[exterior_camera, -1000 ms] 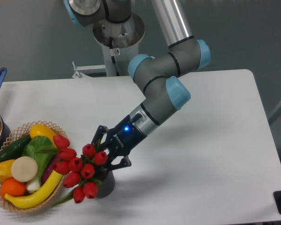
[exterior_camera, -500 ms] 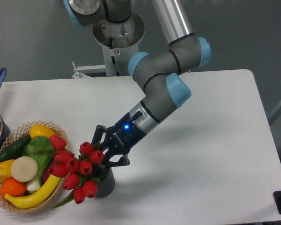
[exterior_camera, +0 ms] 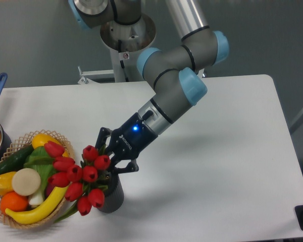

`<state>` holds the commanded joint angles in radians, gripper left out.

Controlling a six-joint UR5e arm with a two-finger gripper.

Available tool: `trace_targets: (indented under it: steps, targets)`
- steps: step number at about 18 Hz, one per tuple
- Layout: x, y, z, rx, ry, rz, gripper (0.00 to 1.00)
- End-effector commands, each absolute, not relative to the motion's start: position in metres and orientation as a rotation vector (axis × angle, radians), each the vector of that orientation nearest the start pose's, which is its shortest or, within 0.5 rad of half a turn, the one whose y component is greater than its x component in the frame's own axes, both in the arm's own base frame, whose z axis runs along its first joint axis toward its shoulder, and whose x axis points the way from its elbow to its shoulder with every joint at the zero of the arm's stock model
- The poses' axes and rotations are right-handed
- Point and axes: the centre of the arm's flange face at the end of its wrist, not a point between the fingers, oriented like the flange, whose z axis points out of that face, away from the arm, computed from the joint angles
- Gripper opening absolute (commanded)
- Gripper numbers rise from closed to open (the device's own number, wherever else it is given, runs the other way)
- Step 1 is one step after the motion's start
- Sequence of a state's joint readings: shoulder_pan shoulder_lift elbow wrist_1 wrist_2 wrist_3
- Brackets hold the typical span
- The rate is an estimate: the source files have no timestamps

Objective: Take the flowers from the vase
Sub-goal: 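Lift the tulip bunch up out of the grey vase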

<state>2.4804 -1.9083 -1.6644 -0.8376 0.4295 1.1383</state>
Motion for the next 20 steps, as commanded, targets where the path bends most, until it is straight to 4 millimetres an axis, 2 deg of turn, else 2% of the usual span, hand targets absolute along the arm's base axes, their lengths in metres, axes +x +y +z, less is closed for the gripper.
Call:
trace_targets:
  steps: [2, 7, 12, 15, 20]
  targets:
    - [-0.342, 0.55, 0.402, -1.952, 0.415, -0.399, 0.25]
    - [-0.352, 0.559, 0.453, -1.925, 0.343, -0.412, 0.25]
    - [-0.352, 0.558, 0.474, -1.902, 0.331, -0.414, 0.25]
    - [-0.349, 0.55, 0.491, -1.892, 0.338, -0.39, 0.25]
    - [-0.356, 0.545, 0.528, -1.884, 0.287, -0.377, 0.25]
